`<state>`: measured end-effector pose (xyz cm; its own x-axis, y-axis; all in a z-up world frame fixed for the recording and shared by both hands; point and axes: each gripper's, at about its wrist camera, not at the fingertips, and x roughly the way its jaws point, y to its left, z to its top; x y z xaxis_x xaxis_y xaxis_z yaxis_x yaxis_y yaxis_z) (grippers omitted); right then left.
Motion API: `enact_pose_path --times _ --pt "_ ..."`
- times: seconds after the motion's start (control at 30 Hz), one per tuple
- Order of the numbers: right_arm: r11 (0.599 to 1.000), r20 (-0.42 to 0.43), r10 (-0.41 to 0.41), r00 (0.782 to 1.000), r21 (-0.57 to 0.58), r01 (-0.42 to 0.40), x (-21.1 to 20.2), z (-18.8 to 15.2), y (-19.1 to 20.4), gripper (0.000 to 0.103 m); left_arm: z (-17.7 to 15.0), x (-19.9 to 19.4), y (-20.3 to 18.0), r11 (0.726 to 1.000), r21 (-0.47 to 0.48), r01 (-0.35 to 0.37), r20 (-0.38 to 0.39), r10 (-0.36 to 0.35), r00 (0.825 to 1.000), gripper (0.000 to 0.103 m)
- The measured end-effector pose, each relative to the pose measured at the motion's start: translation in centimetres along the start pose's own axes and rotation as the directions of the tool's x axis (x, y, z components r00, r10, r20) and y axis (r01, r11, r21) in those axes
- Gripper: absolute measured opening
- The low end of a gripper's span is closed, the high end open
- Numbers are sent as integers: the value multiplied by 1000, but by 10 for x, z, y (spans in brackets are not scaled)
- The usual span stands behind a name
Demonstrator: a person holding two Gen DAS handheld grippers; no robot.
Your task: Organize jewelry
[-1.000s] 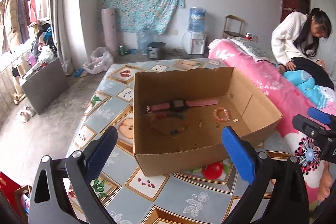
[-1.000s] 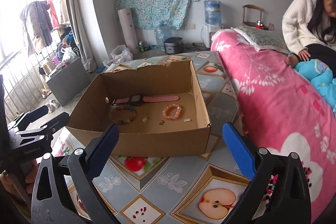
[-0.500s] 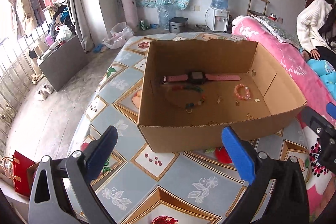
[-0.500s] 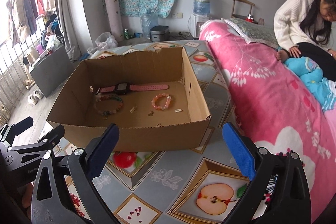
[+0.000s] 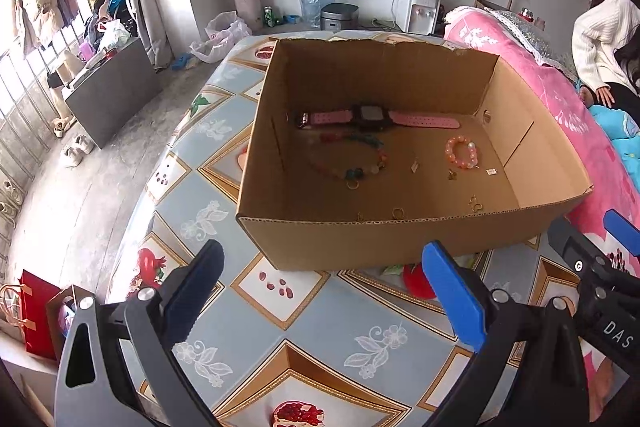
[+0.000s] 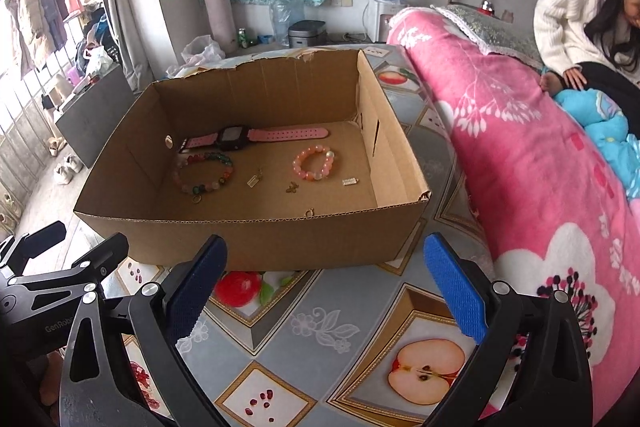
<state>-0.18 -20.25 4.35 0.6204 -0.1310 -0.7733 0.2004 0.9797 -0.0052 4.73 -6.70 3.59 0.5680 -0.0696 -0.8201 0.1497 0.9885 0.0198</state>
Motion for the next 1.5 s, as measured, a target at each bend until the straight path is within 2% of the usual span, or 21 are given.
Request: enact_pose_path --times 0.23,0.8,1.5 --pt "1000 -6 11 1000 -4 -11 1 0 1 95 2 2 -4 1000 13 -17 6 17 1000 98" --pt "1000 -8 14 1000 14 -14 4 -2 -1 95 3 5 -3 999 -6 34 -27 -35 999 98" --pt "1000 -4 11 1000 15 -11 2 -2 1 95 2 5 -1 999 -13 34 -21 -34 999 98"
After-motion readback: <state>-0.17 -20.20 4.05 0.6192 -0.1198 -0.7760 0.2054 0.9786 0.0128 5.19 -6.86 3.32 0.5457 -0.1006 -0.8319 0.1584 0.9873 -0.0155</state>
